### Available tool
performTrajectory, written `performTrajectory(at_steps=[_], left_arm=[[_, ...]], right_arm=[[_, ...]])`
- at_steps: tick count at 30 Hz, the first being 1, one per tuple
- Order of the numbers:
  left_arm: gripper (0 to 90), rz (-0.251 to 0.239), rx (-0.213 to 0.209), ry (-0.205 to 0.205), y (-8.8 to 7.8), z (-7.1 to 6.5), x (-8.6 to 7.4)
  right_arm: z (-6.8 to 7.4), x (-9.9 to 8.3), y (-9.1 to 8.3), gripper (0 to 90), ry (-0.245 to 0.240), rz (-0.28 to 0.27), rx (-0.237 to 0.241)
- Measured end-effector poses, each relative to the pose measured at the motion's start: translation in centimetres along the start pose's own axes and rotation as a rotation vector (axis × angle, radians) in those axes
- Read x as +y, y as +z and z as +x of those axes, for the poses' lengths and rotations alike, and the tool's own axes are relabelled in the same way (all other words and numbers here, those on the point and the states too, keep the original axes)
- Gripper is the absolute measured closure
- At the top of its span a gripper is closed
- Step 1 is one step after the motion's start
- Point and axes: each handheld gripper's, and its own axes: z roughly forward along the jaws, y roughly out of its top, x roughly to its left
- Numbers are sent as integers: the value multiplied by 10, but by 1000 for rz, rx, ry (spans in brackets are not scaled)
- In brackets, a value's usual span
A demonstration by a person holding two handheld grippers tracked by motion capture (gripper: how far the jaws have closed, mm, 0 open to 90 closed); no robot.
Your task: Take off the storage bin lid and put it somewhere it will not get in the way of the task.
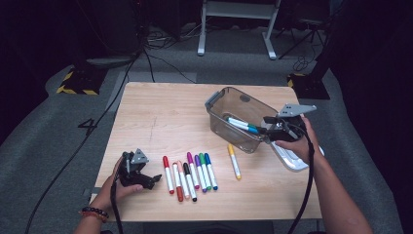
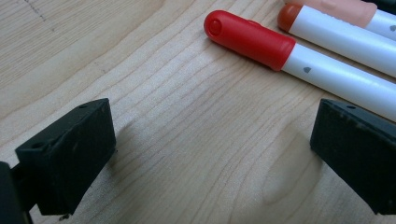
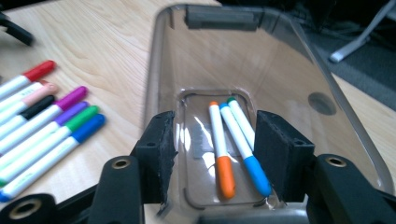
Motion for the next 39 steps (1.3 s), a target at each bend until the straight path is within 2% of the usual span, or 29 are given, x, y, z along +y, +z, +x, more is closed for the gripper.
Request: performTrajectory(at_steps=[6, 9, 12, 15, 16, 17, 18, 22, 23, 27, 29, 34, 39], left_arm=[[4, 0, 0, 0, 0, 0, 0], [4, 0, 0, 0, 0, 0, 0], [4, 0, 0, 0, 0, 0, 0], [4, -2, 1, 0, 0, 0, 0], [4, 0, 0, 1, 0, 0, 0], [4, 0, 1, 0, 0, 0, 0], [4, -1, 1, 0, 0, 0, 0], [4, -1, 1, 0, 0, 0, 0], [5, -1, 2, 0, 0, 0, 0], [5, -1, 2, 0, 0, 0, 0], [5, -1, 2, 0, 0, 0, 0], [5, -1, 2, 0, 0, 0, 0], [5, -1, 2, 0, 0, 0, 0]], right_arm=[[15, -15, -18, 395, -16, -25, -12], [24, -26, -23, 368, -34, -20, -25], [32, -35, -27, 352, -29, -32, -25], [41, -44, -27, 336, -30, -36, -11], [49, -51, -25, 329, -37, -29, 7], [49, -51, -25, 329, -37, -29, 7], [56, -57, -23, 326, -47, -24, 16], [66, -64, -17, 315, -48, -14, 36], [71, -68, -12, 315, -45, -13, 56], [79, -75, -2, 310, -56, 2, 67], [81, -79, 6, 306, -48, 15, 83], [86, -91, 29, 305, -42, 69, 83], [89, -95, 42, 307, -45, 85, 92]])
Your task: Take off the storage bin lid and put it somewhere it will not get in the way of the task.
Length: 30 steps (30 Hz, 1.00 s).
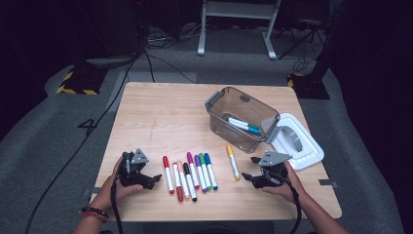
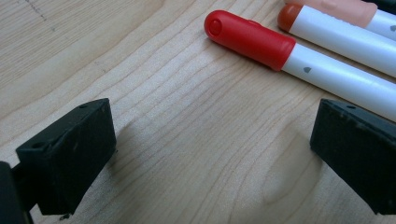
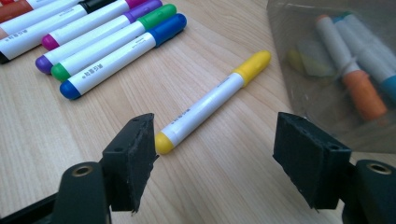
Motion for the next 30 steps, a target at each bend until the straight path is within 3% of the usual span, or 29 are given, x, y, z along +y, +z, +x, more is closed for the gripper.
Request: performTrajectory(at_steps=[6, 9, 14, 18, 19, 23, 24, 30], left_arm=[[5, 0, 0, 0, 0, 0, 0], [4, 0, -2, 1, 0, 0, 0], [4, 1, -2, 0, 0, 0, 0], [4, 1, -3, 1, 0, 0, 0], [4, 1, -3, 1, 0, 0, 0], [4, 1, -3, 1, 0, 0, 0], [4, 1, -3, 1, 0, 0, 0], [5, 2, -1, 4, 0, 0, 0]], right_arm=[[3, 5, 19, 323, -17, 6, 12], [2, 6, 36, 347, 15, 24, 33], [1, 5, 48, 369, 14, 56, 36], [-4, 11, 56, 451, 32, 64, 8], [-7, 13, 59, 529, 33, 74, -15], [-11, 14, 61, 626, 51, 74, -13], [-12, 14, 60, 713, 46, 80, 4], [-9, 13, 55, 765, 22, 104, 10]])
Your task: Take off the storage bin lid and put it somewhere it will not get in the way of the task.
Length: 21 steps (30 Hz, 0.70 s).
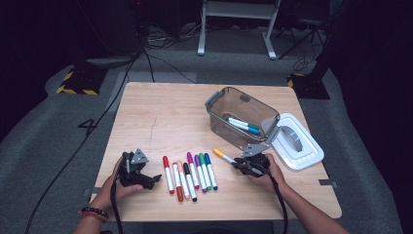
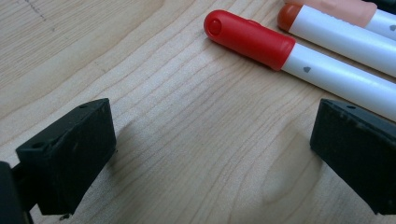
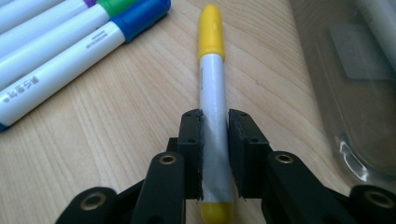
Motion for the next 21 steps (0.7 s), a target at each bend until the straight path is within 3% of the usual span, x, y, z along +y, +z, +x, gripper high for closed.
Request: performTrajectory(at_steps=[7, 12, 21], left_arm=[[5, -2, 0, -2, 0, 0, 0], [5, -1, 0, -3, 0, 0, 0], [4, -1, 0, 0, 0, 0, 0]], right_arm=[[2, -13, -16, 754, -26, 25, 28], [7, -15, -22, 652, -53, 30, 51], [13, 9, 6, 541, -82, 16, 68]])
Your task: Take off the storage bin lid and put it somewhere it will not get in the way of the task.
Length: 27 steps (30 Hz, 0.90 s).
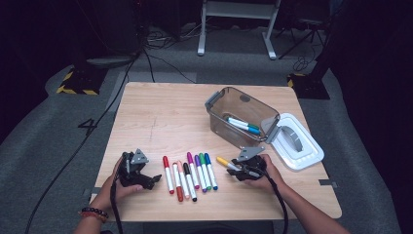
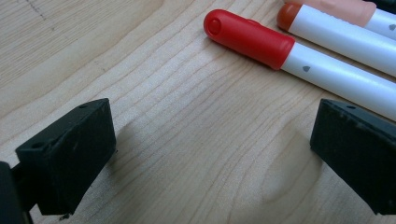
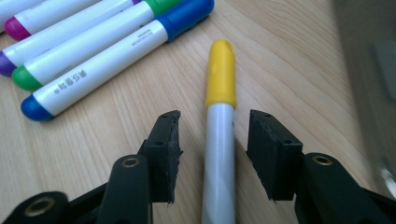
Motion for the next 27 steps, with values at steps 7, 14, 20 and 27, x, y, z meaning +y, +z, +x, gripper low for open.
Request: performTrajectory(at_steps=[7, 14, 20, 27], left_arm=[[4, -1, 0, -3, 0, 0, 0], [4, -1, 0, -3, 0, 0, 0], [4, -1, 0, -3, 0, 0, 0], [4, -1, -1, 0, 0, 0, 0]], right_arm=[[-3, 12, 13, 543, 27, -11, 27], [-11, 15, 16, 745, 42, -14, 30], [-10, 10, 5, 749, -2, -40, 23], [-9, 13, -20, 750, -2, -130, 11]])
